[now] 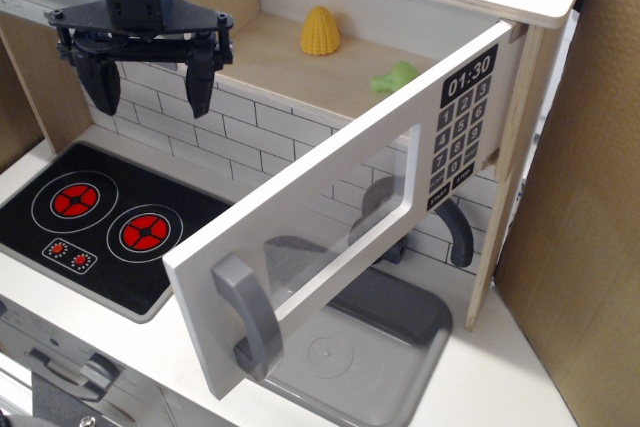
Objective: Close microwave
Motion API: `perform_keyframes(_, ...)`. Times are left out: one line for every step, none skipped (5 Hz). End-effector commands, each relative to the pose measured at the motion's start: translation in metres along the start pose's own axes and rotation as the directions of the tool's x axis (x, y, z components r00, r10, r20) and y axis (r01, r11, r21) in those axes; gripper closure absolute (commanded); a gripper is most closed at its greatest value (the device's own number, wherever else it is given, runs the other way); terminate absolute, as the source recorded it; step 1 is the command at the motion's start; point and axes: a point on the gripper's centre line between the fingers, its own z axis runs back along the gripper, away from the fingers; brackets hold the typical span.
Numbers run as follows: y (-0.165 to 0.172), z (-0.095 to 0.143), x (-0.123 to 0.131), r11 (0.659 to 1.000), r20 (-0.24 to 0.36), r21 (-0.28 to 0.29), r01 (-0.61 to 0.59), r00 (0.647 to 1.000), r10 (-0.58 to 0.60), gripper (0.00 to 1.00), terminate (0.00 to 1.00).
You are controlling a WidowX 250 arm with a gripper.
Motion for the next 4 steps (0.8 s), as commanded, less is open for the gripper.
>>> perform_keyframes(0.0, 0.0, 0.0, 1.0, 0.0, 0.0, 0.0, 1.0, 0.0, 0.0, 0.0)
perform_keyframes(-0.014, 0.008, -0.013, 0.992, -0.001, -0.018, 0.125, 0.992, -0.125, 0.0, 0.0)
perform_keyframes(-0.021, 0.031, -0.021, 0.982, -0.027, -0.073, 0.175, 0.984, -0.177, 0.0, 0.0)
perform_keyframes(-0.03, 0.056, -0.029, 0.964, -0.047, -0.122, 0.235, 0.969, -0.242, 0.0, 0.0)
